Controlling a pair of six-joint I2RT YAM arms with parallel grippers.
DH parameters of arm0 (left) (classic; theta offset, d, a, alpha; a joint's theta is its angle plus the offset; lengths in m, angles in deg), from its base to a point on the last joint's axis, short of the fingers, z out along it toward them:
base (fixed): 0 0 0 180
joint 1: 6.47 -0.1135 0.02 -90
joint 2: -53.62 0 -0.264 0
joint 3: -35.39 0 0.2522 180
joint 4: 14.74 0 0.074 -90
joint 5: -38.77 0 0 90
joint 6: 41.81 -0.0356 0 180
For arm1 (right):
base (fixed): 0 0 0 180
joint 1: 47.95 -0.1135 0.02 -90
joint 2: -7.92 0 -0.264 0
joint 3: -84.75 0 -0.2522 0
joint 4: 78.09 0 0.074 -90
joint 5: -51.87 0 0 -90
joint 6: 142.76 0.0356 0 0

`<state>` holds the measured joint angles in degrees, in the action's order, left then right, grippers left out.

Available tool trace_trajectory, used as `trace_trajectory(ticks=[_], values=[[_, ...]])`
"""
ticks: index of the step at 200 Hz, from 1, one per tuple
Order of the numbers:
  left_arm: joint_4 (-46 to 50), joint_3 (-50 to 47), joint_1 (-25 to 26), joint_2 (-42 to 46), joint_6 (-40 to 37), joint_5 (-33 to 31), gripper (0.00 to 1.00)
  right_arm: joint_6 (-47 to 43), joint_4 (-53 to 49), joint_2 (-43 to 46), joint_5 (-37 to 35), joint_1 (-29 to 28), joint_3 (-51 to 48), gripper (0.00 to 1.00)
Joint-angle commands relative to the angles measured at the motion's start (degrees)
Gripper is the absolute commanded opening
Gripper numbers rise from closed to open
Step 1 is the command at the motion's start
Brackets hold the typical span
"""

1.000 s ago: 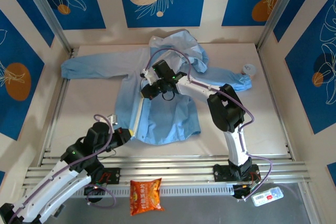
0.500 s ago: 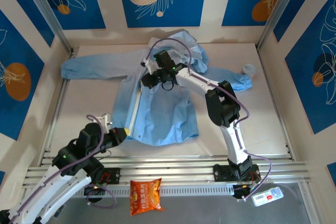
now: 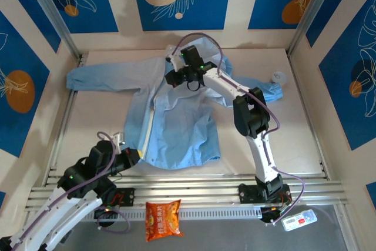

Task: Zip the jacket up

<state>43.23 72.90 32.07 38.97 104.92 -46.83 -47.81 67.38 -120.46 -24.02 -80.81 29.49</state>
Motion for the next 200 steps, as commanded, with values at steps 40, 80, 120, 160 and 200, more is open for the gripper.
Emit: trace_trajectory(ticks=[40, 80, 120, 160, 200], values=[[-1.23, -5.99, 0.31, -4.92, 6.47, 0.83, 0.0, 4.53, -4.59, -2.57, 7.51, -7.98, -0.78, 0.11], [-2.14, -6.16, 0.39, -6.49, 6.02, 0.86, 0.0, 3.62, -10.21, -8.46, 6.57, -9.0, 4.34, 0.15], [-1.5, -6.85, 0.34, -5.44, 6.27, 1.05, 0.0, 3.19, -13.43, -11.44, 6.79, -7.93, 7.44, 0.27], [-1.64, -7.4, 0.33, -5.03, 6.51, 1.12, 0.0, 2.7, -15.48, -12.23, 6.44, -7.3, 8.26, 0.35], [-2.35, -8.1, 0.39, -5.3, 6.56, 1.57, 0.0, 2.44, -15.0, -12.14, 5.53, -7.05, 8.32, 0.43]])
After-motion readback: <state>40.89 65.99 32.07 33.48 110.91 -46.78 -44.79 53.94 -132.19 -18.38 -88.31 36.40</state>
